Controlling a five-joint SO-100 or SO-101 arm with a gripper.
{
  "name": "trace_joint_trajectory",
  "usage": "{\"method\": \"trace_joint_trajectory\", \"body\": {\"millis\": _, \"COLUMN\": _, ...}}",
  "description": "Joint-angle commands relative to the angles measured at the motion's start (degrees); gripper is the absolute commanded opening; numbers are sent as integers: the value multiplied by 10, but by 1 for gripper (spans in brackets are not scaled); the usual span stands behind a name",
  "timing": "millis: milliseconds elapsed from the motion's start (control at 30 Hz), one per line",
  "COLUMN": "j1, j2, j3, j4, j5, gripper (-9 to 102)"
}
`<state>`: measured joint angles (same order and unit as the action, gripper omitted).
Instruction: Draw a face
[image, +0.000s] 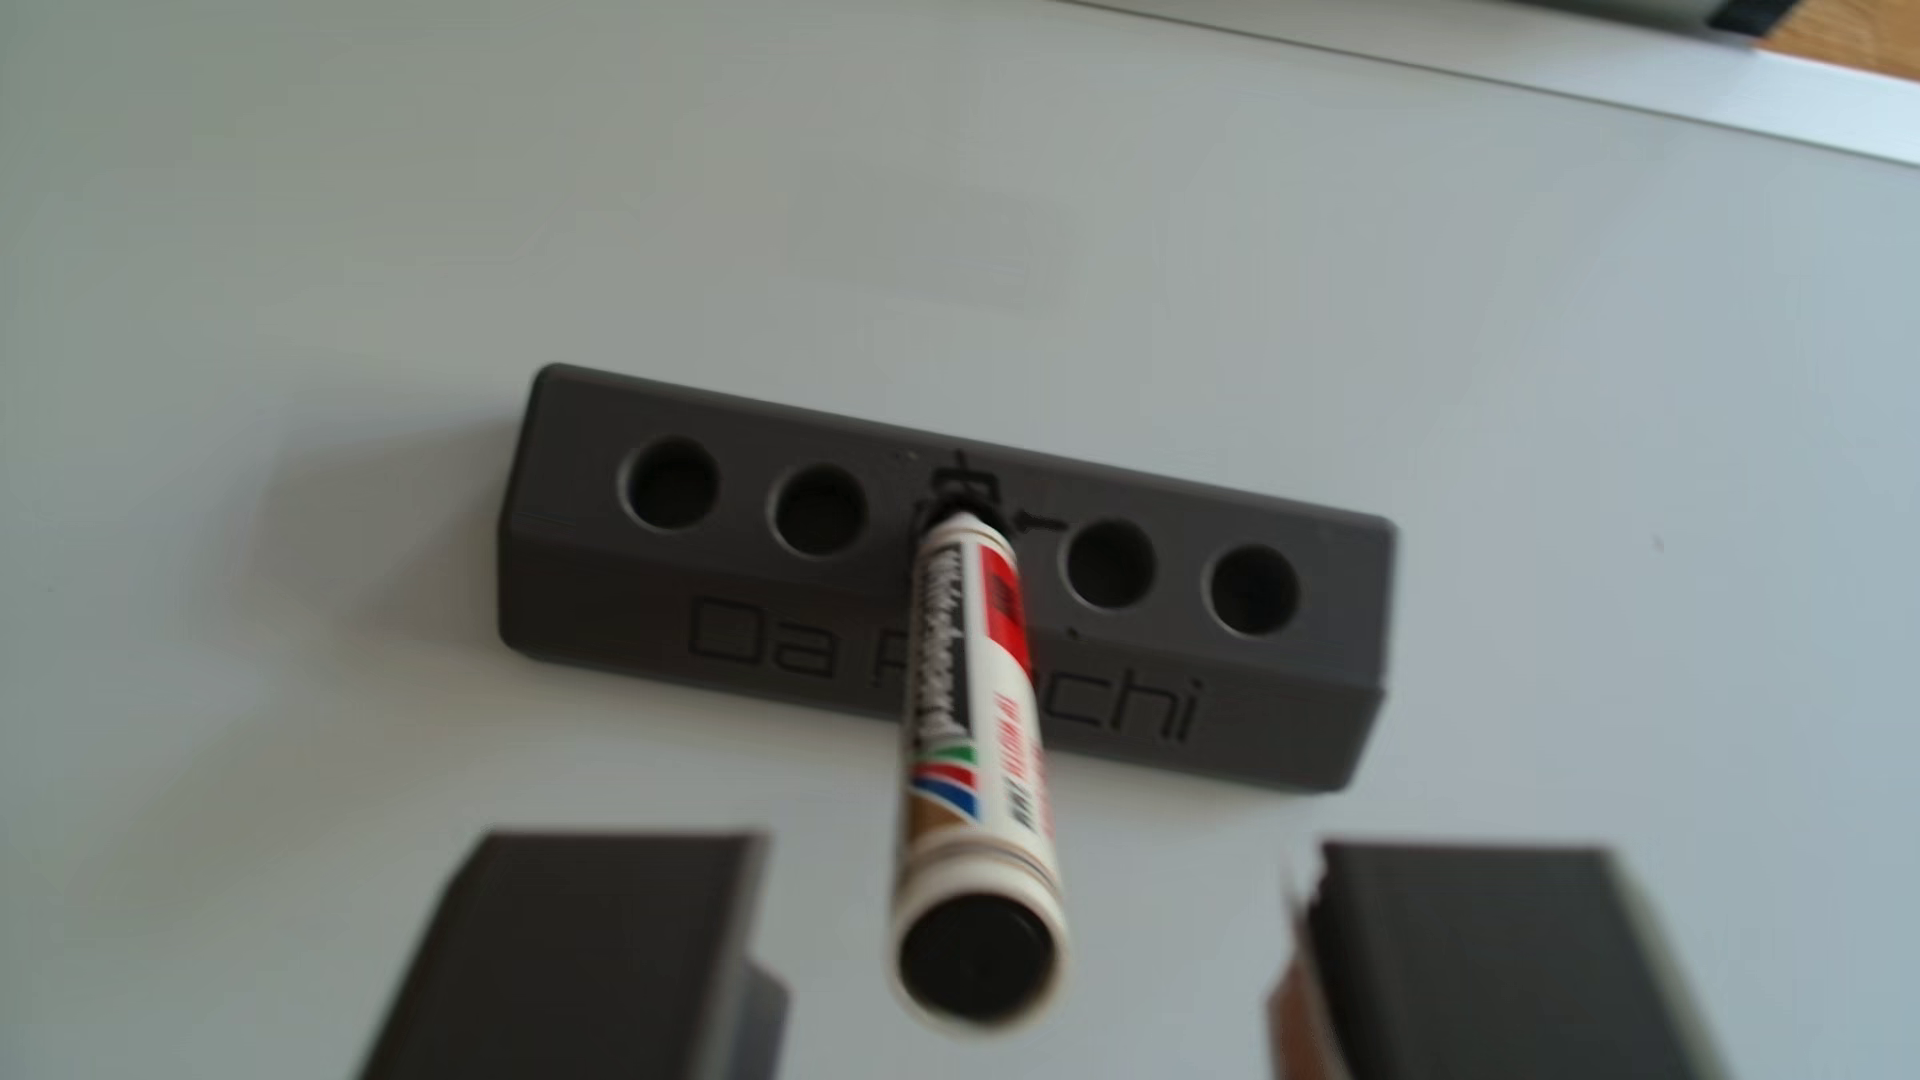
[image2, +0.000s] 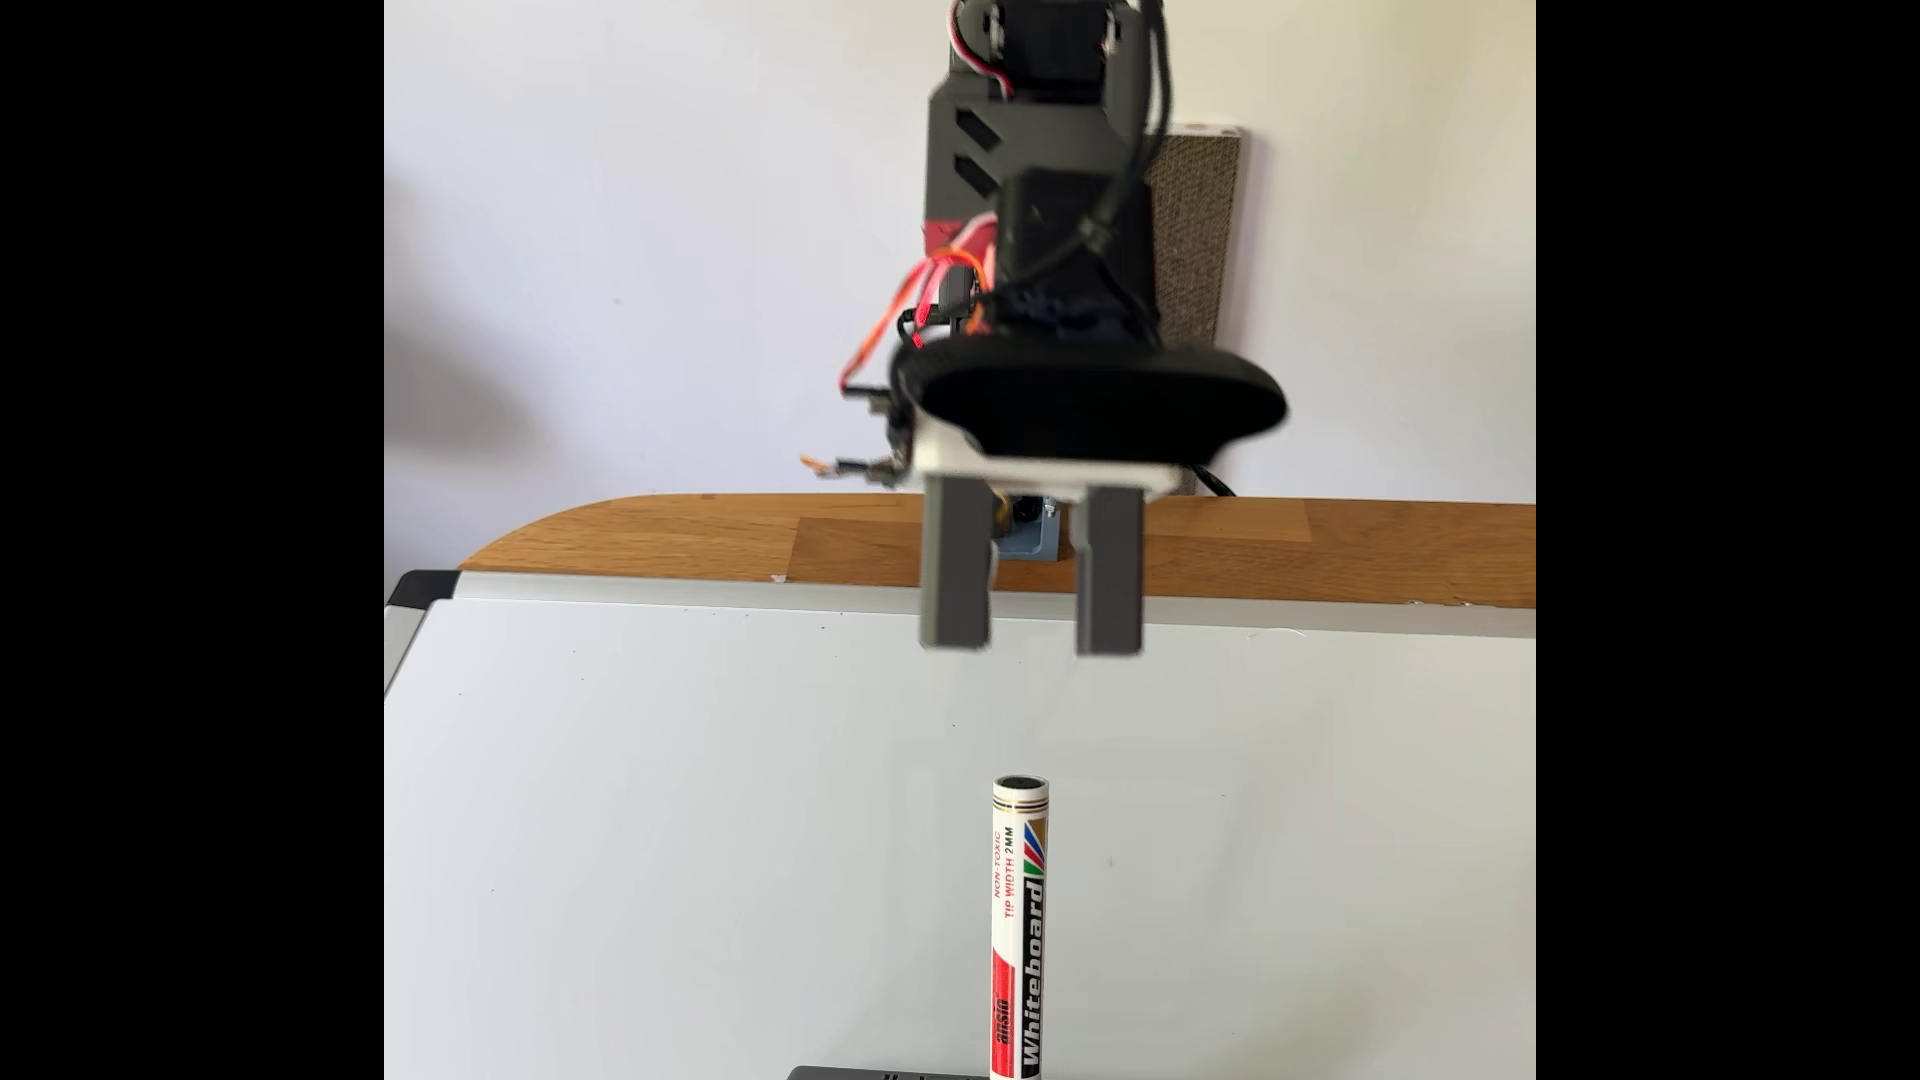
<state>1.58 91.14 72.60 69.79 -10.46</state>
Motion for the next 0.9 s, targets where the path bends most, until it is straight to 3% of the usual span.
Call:
{"method": "trace_joint_trajectory", "body": {"millis": 0, "j1": -2, "j2": -4, "j3": -46, "j4": -31, "j5": -2, "gripper": 101}}
{"method": "trace_joint_trajectory", "body": {"millis": 867, "j1": 16, "j2": -115, "j3": -53, "j4": -74, "j5": -3, "gripper": 101}}
